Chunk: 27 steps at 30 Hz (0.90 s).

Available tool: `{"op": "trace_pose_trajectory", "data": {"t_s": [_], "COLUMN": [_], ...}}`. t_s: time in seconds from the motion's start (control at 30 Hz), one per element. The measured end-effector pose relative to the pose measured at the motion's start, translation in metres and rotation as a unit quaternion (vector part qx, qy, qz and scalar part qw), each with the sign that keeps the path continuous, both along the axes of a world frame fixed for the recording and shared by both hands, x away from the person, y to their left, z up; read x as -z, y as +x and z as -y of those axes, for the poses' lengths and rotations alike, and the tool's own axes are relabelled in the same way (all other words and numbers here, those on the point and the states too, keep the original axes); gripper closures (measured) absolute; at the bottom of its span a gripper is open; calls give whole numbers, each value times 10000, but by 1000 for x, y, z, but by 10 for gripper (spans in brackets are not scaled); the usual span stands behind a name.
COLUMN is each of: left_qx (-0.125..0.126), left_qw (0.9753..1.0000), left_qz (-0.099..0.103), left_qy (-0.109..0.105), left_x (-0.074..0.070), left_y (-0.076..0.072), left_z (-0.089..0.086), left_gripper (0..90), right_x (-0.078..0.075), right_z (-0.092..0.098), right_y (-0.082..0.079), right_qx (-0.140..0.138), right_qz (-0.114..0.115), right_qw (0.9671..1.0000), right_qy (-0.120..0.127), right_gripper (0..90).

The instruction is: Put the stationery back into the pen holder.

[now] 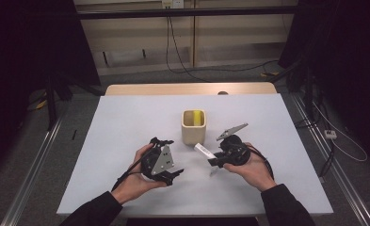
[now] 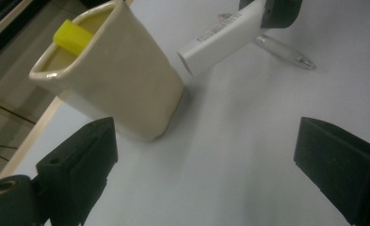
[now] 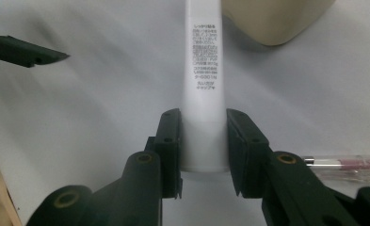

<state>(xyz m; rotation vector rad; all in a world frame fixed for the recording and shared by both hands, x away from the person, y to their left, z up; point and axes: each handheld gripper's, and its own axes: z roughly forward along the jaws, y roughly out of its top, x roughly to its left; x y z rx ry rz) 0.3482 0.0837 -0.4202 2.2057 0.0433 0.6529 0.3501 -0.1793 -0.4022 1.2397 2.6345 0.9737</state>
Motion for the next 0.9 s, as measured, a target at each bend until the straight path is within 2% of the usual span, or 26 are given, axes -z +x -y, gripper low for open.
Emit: {"op": "trace_pose_trajectory", "data": {"t_s": [0.07,0.17,0.23,0.33,0.4,0.53,0.6,0.67,0.73,0.8,0.83,0.87,0.9], "left_qx": [-63,-32,-45,-68,-96,-144,-91,-74,-21,-11,-43,-42,-40], "left_qw": [9999,9993,9990,9974,9949,9905,9867,9849,9851,9837,9826,9805,9802], "left_qz": [101,286,366,594,820,1149,1353,1435,1409,1432,1436,1541,1524], "left_qy": [40,255,262,399,586,745,896,966,990,1087,1177,1216,1263], "left_x": [3,5,5,5,5,4,4,5,7,9,9,10,11], "left_y": [-2,-6,-8,-12,-16,-23,-24,-26,-27,-27,-27,-27,-27], "left_z": [4,6,6,7,7,7,7,8,7,6,5,4,4], "left_gripper": [66,64,70,90,101,105,106,112,119,138,145,153,165], "right_x": [0,0,0,-2,-4,-9,-9,-9,-9,-9,-9,-9,-10], "right_z": [-1,-4,-6,-10,-12,-15,-19,-24,-29,-34,-36,-38,-40], "right_y": [0,-1,0,-1,-1,0,0,1,1,1,1,1,1], "right_qx": [-9,-42,-93,-141,-173,-254,-277,-366,-473,-535,-613,-655,-708], "right_qz": [-12,-26,-2,30,106,120,87,94,77,59,69,73,56], "right_qw": [10000,10000,10000,9999,9998,9996,9995,9992,9988,9985,9980,9977,9973], "right_qy": [2,-7,-13,-30,-89,-78,-77,-86,-108,-118,-154,-171,-168], "right_gripper": [681,681,681,681,681,681,681,681,681,681,681,681,681]}}
